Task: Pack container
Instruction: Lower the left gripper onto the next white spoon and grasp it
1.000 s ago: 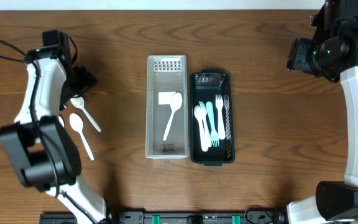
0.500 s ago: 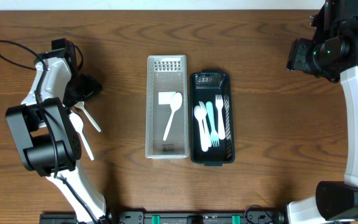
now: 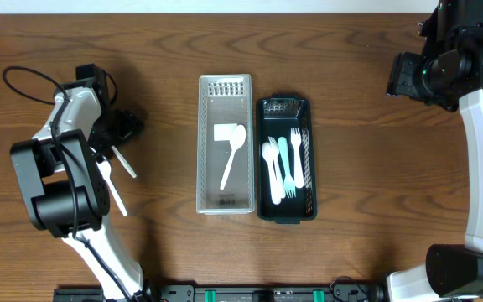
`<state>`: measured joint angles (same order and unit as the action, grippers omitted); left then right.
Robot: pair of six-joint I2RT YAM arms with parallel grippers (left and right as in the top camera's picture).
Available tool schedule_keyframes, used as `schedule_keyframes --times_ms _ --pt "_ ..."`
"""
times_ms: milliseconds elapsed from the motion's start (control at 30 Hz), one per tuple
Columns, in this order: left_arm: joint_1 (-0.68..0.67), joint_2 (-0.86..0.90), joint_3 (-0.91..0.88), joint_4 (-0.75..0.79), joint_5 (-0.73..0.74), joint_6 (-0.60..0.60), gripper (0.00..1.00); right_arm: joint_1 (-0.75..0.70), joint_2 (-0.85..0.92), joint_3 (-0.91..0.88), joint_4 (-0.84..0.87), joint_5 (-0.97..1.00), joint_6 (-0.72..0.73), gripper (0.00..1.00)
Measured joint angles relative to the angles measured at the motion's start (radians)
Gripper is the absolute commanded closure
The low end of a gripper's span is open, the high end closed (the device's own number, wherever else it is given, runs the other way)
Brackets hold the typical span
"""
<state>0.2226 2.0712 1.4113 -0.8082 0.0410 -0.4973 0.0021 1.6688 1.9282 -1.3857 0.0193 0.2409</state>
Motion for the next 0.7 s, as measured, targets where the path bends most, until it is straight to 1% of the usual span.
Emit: schedule_keyframes --times_ms 100,200,367,433,500,567,700 --pt "0.001 -0.005 -0.011 0.016 0.008 0.0 0.09 0.0 0.0 0.0 -0.001 0.0 0.0 0.36" --pt "0.003 -0.006 -0.014 0.023 0.016 0.0 0.21 0.0 0.0 0.0 -0.002 0.0 0.0 0.36" --pt "0.003 -0.006 -0.014 0.026 0.021 0.017 0.34 0.0 0.0 0.0 -0.002 0.0 0.0 0.36" --pt "0.003 -0.006 -0.014 0.025 0.022 0.022 0.37 0.0 0.0 0.0 -0.004 0.0 0.0 0.36" --pt "0.003 -0.006 -0.014 0.025 0.023 0.022 0.48 0.0 0.0 0.0 -0.01 0.0 0.0 0.36" --pt "0.003 -0.006 -0.014 0.024 0.023 0.025 0.54 0.0 0.0 0.0 -0.014 0.0 0.0 0.36" --pt "0.003 -0.006 -0.014 0.024 0.024 0.027 0.57 0.0 0.0 0.0 -0.032 0.0 0.0 0.36"
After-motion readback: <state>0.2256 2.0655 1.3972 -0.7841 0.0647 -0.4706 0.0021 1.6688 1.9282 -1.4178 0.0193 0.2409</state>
